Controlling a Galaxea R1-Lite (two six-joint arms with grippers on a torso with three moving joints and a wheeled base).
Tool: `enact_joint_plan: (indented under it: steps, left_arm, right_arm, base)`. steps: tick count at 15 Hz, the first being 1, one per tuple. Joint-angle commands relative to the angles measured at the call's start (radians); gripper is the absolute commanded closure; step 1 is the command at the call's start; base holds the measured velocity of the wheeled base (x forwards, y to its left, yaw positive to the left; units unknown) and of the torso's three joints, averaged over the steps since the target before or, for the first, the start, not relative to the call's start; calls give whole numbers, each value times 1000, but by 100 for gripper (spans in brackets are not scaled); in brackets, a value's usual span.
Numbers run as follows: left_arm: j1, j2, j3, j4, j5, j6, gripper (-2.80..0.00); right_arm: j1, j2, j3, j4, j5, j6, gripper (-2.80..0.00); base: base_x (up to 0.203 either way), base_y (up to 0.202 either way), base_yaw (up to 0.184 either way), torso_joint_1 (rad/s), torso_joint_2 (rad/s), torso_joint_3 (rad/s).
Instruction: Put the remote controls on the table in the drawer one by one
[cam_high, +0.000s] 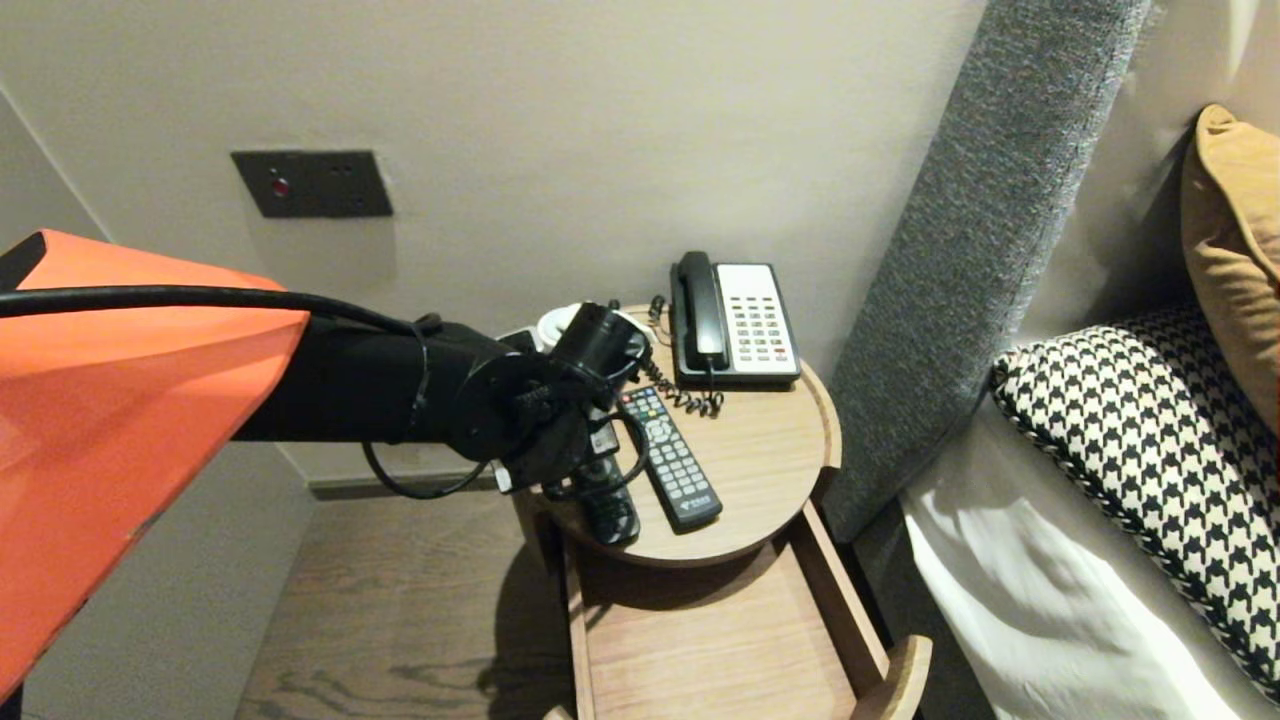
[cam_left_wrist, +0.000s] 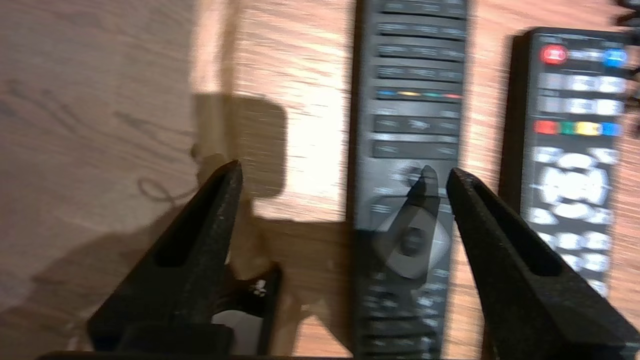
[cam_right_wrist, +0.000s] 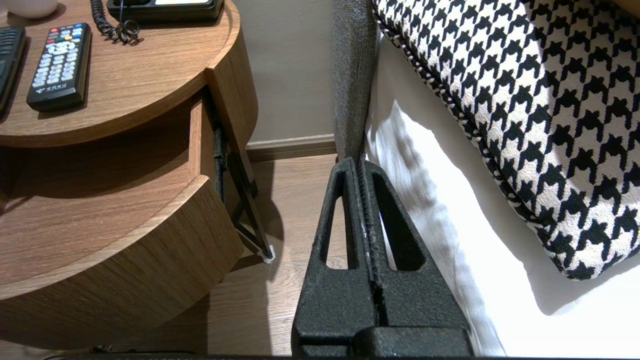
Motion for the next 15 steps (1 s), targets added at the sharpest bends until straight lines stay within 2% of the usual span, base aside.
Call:
enact_joint_plan:
  steps: [1, 15]
  left_arm:
    - [-9, 18, -34, 2, 6, -6, -280]
    - [-16, 113, -122, 9, 5, 5, -280]
  right_arm:
    - [0, 0, 40, -1, 0, 0, 0]
    - [0, 0, 40, -1, 0, 0, 0]
  base:
    - [0, 0, 0, 0, 0, 0]
    - [0, 0, 0, 0, 0, 0]
